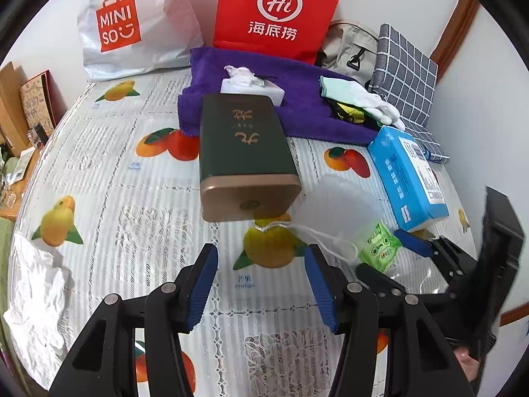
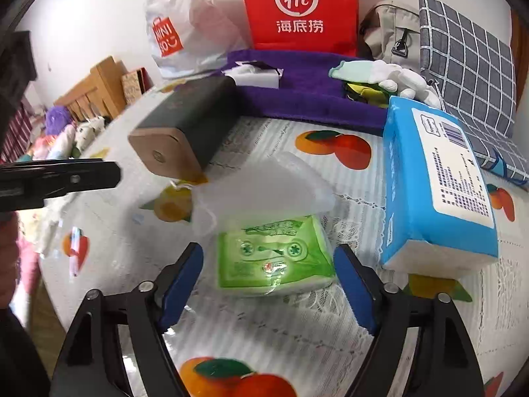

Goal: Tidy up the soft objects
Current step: 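Grasp the green tissue packet with the right gripper while the left grasps the clear mesh bag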

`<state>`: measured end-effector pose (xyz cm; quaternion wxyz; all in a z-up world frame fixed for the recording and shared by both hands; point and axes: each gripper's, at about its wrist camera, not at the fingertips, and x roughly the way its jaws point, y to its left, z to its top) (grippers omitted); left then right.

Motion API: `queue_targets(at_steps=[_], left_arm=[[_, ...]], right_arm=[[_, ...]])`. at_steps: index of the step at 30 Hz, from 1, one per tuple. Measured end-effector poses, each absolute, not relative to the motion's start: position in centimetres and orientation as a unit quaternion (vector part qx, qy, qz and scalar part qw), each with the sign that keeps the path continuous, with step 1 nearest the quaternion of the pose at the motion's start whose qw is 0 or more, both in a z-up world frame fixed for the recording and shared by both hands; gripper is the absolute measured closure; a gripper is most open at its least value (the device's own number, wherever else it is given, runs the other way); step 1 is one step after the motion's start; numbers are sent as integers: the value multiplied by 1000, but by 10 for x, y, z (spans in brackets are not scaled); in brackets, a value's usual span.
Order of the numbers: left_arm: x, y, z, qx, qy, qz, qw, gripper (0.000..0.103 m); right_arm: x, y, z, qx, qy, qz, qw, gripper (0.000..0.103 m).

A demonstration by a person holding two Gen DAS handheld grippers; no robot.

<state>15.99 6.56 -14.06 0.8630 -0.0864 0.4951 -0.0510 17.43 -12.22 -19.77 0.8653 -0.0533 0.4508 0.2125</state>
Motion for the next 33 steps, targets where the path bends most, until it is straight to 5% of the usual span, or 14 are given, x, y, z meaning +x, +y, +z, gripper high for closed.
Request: queue_targets(at_steps=[7,33], left_arm=[[164,49,-147,-81,497,-68,861,51],[174,-50,-180,10,514,-132,847,49]], right_arm=[[177,-121,-215,-56,449,205,868,28],[132,-237,-210,11,446,163,880,28]])
